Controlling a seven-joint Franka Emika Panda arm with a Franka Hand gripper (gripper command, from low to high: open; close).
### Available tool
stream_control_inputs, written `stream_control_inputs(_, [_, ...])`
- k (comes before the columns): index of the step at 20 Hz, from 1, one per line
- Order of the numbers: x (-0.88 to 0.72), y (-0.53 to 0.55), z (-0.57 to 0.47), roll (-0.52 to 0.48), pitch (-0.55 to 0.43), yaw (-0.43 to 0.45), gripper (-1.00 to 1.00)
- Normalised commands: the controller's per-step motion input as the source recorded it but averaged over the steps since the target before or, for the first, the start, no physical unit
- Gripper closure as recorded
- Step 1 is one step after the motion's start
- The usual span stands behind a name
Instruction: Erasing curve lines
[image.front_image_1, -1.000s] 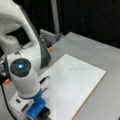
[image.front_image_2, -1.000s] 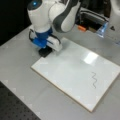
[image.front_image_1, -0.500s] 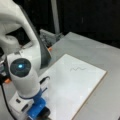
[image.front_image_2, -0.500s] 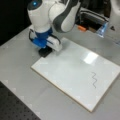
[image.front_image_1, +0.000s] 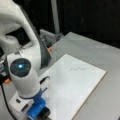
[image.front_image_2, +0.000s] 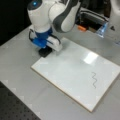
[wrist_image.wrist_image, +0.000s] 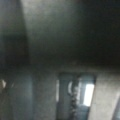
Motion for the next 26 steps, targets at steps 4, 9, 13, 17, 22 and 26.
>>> stream_control_inputs(4, [-0.1,-0.02,-0.06,0.019,-0.132,0.003,1.0])
stream_control_inputs(9, [-0.11,0.01,0.01,-0.035,-0.058,-0.147,1.0])
stream_control_inputs(13, [-0.13,0.08,0.18,-0.043,-0.002,-0.155,1.0])
stream_control_inputs(17, [-0.13,0.12,0.23,-0.037,0.028,-0.085,1.0])
stream_control_inputs(22, [-0.1,0.13,0.2,-0.049,0.06,-0.054,1.0])
stream_control_inputs(26, [-0.06,0.23,0.21,-0.033,0.058,-0.08,1.0])
